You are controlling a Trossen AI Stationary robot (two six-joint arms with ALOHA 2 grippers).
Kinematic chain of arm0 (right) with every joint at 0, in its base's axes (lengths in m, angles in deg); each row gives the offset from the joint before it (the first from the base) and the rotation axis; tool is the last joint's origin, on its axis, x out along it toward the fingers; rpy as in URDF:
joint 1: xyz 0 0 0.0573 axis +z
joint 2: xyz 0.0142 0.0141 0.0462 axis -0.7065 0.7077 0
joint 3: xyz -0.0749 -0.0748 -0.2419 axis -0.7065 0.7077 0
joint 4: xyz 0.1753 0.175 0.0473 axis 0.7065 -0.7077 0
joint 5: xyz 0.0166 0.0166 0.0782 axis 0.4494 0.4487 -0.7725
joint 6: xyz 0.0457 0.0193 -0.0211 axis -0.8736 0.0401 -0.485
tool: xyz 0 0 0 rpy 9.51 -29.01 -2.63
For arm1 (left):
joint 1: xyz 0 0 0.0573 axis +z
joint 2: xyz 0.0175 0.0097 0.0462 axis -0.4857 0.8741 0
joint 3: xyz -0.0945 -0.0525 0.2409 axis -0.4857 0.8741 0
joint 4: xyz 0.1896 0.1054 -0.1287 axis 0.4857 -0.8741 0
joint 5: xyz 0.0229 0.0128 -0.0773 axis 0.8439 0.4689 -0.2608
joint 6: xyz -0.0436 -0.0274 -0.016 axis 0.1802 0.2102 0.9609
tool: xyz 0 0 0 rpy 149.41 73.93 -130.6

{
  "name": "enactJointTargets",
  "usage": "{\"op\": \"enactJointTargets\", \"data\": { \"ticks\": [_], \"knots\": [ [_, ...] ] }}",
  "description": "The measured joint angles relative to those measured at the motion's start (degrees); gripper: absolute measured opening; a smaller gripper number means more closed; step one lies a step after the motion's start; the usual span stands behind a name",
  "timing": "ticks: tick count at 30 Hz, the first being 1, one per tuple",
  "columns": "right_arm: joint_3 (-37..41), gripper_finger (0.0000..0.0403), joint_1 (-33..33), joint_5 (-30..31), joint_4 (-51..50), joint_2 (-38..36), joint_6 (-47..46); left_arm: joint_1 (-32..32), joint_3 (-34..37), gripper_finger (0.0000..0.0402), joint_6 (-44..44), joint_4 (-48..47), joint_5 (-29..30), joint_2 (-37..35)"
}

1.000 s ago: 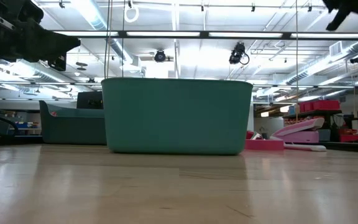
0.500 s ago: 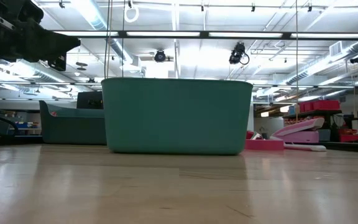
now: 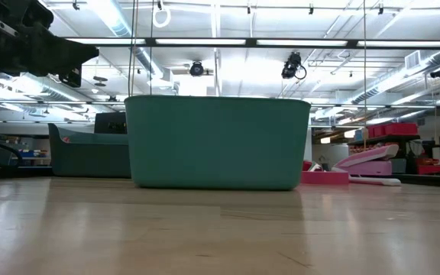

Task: Pick and place Stapler, Stapler remover, tape
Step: Put the light blue staple remover into the transparent bin

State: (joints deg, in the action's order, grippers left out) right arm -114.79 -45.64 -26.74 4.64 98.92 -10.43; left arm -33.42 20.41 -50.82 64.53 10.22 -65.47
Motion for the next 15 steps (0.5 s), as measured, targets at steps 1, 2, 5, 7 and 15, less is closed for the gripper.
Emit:
{"op": "enactJointTargets", "data": {
  "ticks": [1,2,5,7,15],
  "knots": [
    [-0.31,0.0018,0.00,0.00,0.72,0.55,-0.01,0.00,0.00,0.0003,0.00,0.00,0.00,0.00],
    [-0.62,0.0018,0.00,0.00,1.45,1.10,0.01,-0.01,0.00,0.0003,0.00,0.01,-0.01,0.00],
    [-1.63,0.0018,0.00,0.02,2.67,2.56,0.42,0.00,0.00,0.0003,0.00,0.02,-0.01,0.00],
    [-2.33,0.0018,0.00,0.02,2.85,3.36,-0.02,0.00,0.00,0.0003,0.00,0.01,0.01,0.00],
    [-2.69,0.0018,-0.02,1.07,-1.26,4.46,0.73,0.00,0.00,0.0003,0.00,0.00,0.01,0.00]
  ]
}}
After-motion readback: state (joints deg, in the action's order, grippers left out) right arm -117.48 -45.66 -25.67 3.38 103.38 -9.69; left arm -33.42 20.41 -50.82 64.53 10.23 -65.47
